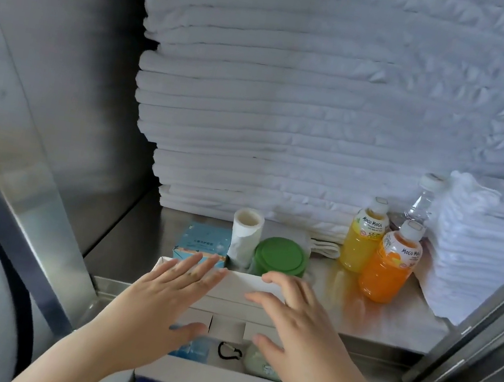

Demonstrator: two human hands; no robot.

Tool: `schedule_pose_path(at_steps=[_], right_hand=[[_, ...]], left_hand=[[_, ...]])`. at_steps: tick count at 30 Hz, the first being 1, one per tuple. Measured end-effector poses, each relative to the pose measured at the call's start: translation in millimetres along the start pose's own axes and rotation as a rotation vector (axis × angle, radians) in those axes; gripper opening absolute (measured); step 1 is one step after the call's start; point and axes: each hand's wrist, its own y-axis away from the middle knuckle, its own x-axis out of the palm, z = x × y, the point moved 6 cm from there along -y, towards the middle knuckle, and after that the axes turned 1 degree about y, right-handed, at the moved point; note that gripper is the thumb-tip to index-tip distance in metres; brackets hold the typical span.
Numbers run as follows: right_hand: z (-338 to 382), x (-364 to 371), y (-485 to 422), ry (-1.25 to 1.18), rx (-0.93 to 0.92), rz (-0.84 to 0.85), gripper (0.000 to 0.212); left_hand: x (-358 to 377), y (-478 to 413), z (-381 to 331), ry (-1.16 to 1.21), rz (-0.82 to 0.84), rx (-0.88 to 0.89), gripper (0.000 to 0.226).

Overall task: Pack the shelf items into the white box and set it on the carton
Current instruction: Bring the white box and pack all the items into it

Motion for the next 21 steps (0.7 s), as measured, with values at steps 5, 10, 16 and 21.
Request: schedule_pose_path(at_steps=[5,10,16,21], right_hand=[[-1,-2,1,-0.076,0.014,-0.048,0.044],[-1,-13,3,-0.235,0.040,-0.153,0.033],[-2,-13,5,-0.251,0.043,-0.178,0.029],[-3,-10,4,-0.254,0.060,-0.169,0.029]], left_hand=[[-3,0,2,0.067,-0.066,-0.006,0.070],[2,-2,4,0.045,0.000,-0.017,0.077],[2,-5,4,0.007,0.023,-0.020,0.078],[-1,-2,1,-0.015,-0.017,-0.016,0.071]])
